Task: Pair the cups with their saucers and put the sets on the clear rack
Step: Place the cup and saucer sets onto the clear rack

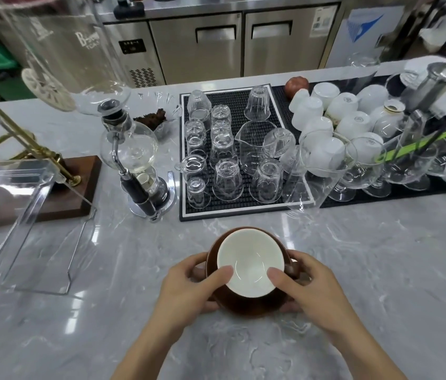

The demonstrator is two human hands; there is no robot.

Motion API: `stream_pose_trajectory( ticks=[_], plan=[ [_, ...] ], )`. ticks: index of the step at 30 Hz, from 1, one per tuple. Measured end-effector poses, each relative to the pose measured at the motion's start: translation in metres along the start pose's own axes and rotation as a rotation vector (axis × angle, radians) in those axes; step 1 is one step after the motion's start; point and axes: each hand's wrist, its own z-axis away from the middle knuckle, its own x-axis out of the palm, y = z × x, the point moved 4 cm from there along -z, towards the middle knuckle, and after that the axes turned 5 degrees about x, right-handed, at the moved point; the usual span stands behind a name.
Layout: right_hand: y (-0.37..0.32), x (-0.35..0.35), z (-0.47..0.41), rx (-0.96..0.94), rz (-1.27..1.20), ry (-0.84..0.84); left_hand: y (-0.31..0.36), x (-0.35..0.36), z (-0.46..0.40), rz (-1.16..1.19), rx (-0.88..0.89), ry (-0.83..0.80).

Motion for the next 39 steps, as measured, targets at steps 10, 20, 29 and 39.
stream_pose_trajectory(
  ticks=[10,20,29,39],
  plan=[
    [-0.004,0.008,0.009,-0.032,-0.021,0.031,0.001,0.000,0.014,0.042,0.037,-0.056],
    [-0.026,0.033,0.041,-0.162,0.080,0.019,0.016,-0.035,0.053,0.149,0.152,0.019],
    [-0.051,0.084,0.062,-0.256,0.039,-0.107,0.032,-0.090,0.091,0.176,0.265,0.082],
    [-0.085,0.149,0.089,-0.409,0.106,-0.187,0.048,-0.158,0.126,0.233,0.355,0.185]
  ],
)
